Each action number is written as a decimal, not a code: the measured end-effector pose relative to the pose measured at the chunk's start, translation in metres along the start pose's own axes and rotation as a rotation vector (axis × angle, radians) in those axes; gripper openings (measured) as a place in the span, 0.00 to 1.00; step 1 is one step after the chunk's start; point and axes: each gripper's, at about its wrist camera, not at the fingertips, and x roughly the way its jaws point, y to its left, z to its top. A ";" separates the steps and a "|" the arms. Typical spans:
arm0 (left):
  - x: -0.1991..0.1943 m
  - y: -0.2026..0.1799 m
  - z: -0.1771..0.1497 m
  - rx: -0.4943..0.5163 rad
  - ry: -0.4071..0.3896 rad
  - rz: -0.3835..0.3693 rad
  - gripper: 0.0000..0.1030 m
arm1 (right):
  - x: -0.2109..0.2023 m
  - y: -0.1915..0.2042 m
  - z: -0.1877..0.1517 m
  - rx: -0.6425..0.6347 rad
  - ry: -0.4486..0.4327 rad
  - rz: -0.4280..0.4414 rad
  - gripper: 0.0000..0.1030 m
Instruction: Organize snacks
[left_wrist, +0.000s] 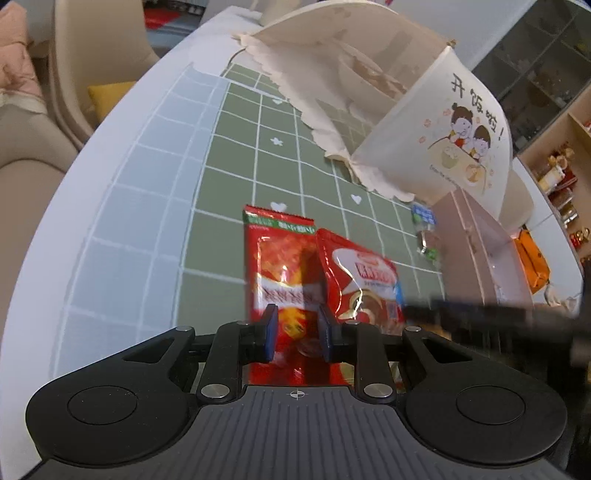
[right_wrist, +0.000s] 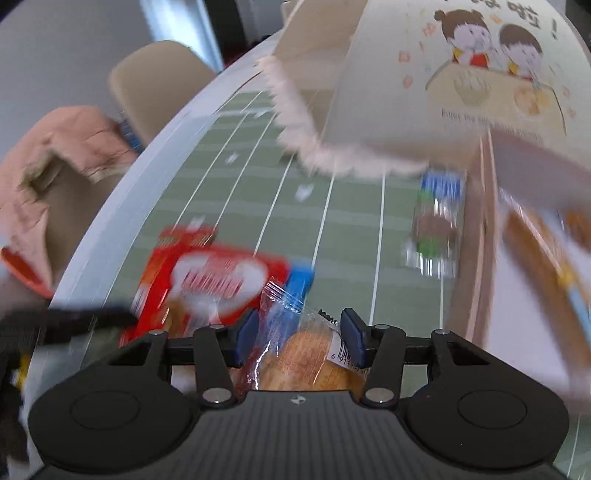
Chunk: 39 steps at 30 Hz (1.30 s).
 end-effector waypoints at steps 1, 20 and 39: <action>-0.004 -0.003 -0.003 -0.002 -0.019 0.015 0.26 | -0.008 0.000 -0.012 -0.020 -0.001 -0.003 0.48; 0.080 -0.170 0.069 0.444 0.069 -0.077 0.26 | -0.118 -0.036 -0.118 0.035 -0.136 -0.118 0.78; 0.154 -0.176 0.060 0.724 0.122 -0.092 0.20 | -0.130 -0.061 -0.119 0.165 -0.116 -0.272 0.78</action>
